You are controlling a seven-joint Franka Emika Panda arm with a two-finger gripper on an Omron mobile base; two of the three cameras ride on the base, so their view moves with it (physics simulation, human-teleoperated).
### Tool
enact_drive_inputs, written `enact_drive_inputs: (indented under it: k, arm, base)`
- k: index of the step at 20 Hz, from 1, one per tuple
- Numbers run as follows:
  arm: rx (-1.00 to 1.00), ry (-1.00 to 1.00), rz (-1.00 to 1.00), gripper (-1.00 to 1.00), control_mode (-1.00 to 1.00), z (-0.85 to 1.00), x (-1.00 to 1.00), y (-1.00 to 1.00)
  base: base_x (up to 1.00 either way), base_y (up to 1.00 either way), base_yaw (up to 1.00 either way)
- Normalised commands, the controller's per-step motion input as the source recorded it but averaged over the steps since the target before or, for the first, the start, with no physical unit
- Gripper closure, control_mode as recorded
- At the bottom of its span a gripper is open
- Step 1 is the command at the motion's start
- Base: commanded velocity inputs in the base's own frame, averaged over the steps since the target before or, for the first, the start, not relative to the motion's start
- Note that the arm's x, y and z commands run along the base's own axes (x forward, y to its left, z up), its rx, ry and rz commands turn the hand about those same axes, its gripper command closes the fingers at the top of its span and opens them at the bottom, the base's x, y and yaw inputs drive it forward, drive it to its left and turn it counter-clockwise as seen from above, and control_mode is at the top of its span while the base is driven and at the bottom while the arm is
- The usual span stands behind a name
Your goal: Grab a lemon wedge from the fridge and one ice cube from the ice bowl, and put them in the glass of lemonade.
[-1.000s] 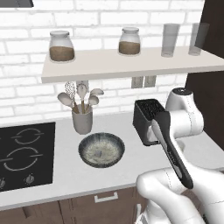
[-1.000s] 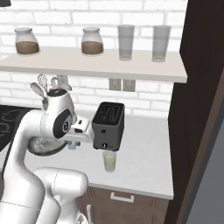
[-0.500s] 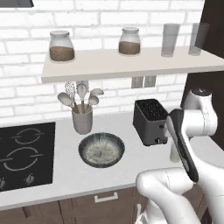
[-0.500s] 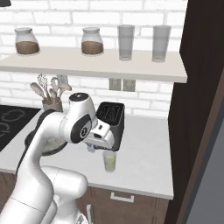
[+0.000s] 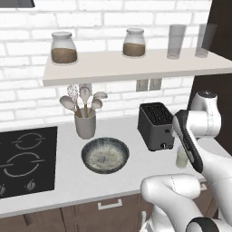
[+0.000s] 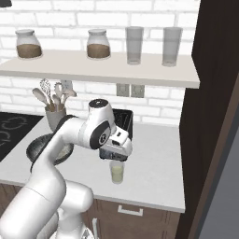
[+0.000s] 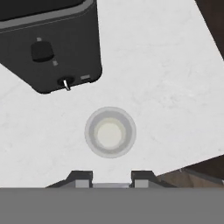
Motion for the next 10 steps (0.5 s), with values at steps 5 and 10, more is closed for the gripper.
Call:
enact_drive_inputs:
  k: [5, 10]
  arm:
    - [0.00, 0.00, 0.00, 1.00, -1.00, -0.36, 0.26, 0.00]
    - [0.00, 0.00, 0.00, 1.00, -1.00, -0.32, 0.21, -0.01]
  base:
    - [0.00, 0.00, 0.00]
    - [0.00, 0.00, 0.00]
